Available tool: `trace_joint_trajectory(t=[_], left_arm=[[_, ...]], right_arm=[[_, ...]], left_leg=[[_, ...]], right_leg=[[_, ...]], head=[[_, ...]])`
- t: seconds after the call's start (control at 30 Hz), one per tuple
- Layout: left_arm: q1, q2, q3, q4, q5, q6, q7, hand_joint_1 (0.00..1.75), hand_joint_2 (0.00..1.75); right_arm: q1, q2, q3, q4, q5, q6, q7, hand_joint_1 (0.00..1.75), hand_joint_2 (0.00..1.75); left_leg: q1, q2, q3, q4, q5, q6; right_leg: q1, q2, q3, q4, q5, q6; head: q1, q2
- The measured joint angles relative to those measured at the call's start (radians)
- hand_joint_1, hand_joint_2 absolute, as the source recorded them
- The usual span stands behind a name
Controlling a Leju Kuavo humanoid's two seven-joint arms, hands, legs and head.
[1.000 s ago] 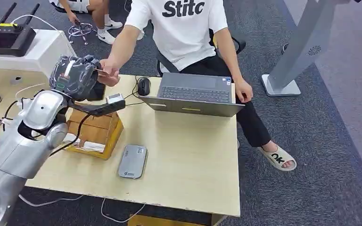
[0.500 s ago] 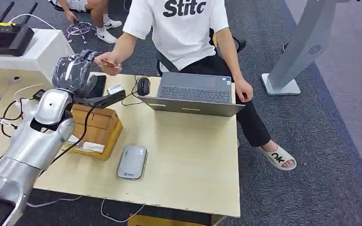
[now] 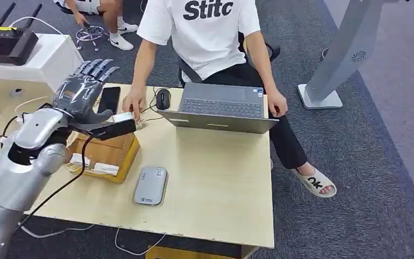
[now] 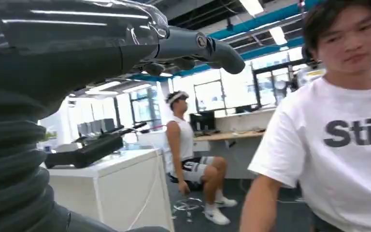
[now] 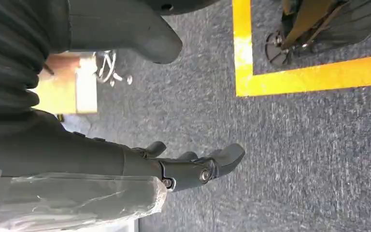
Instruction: Pass the card to the sensor for recognition and then transmit it.
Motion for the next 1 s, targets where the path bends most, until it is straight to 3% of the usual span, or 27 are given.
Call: trace_joint_trajectory(t=[0.13,0.27,0.4,0.5,0.63,0.77,0.87,1.0], left_arm=[[0.043,0.155,0.002,-0.176,0.151,-0.059,0.008,0.00,1.75],[0.097,0.306,0.025,-0.308,0.232,-0.087,0.032,0.00,1.75],[0.212,0.467,0.121,-0.447,0.350,-0.105,0.043,0.00,1.75],[0.313,0.538,0.206,-0.522,0.364,-0.107,0.050,0.00,1.75],[0.433,0.569,0.301,-0.568,0.350,-0.115,0.048,0.00,1.75],[0.501,0.562,0.343,-0.575,0.300,-0.097,0.037,0.00,1.75],[0.552,0.507,0.345,-0.546,0.186,-0.029,0.031,0.00,1.75],[0.584,0.396,0.335,-0.463,0.069,0.053,0.036,0.00,1.75]], right_arm=[[0.006,0.009,-0.021,-0.013,-0.005,0.001,-0.006,0.00,1.75],[0.009,0.018,-0.037,-0.029,-0.007,0.011,-0.002,0.00,1.75],[0.017,0.038,-0.059,-0.057,-0.011,0.019,-0.001,0.00,1.75],[0.017,0.052,-0.075,-0.074,-0.008,0.019,0.002,0.00,1.75],[0.016,0.060,-0.085,-0.087,-0.001,0.031,0.003,0.00,1.75],[0.016,0.061,-0.094,-0.091,0.010,0.035,-0.001,0.00,1.75],[0.016,0.061,-0.096,-0.091,0.021,0.036,-0.006,0.00,1.75],[0.013,0.061,-0.097,-0.090,0.038,0.034,-0.005,0.00,1.75]], left_leg=[[0.000,0.000,-0.001,0.000,0.000,0.000],[0.001,0.000,-0.002,-0.001,0.000,0.000],[0.001,0.002,-0.001,-0.001,-0.001,-0.002],[0.000,0.001,-0.002,-0.001,-0.001,-0.002],[0.000,0.001,-0.001,-0.001,-0.001,-0.002],[-0.001,0.000,0.000,-0.001,-0.001,-0.002],[-0.001,0.000,0.000,-0.001,-0.001,-0.002],[-0.001,0.000,0.000,-0.001,-0.001,-0.002]], right_leg=[[0.000,0.000,-0.002,0.000,-0.001,-0.001],[0.000,-0.001,-0.002,0.001,-0.002,-0.002],[0.000,0.001,-0.004,0.001,-0.002,-0.003],[0.000,0.000,-0.004,0.001,-0.002,-0.003],[0.000,-0.001,-0.003,0.000,-0.002,-0.003],[-0.001,-0.002,-0.002,0.000,-0.002,-0.003],[-0.001,-0.002,-0.002,0.000,-0.002,-0.003],[-0.001,-0.002,-0.002,0.000,-0.002,-0.003]], head=[[0.000,0.000],[0.001,0.000],[0.000,0.000],[0.001,0.000],[0.002,0.000],[0.002,0.000],[0.001,0.000],[0.001,0.000]])
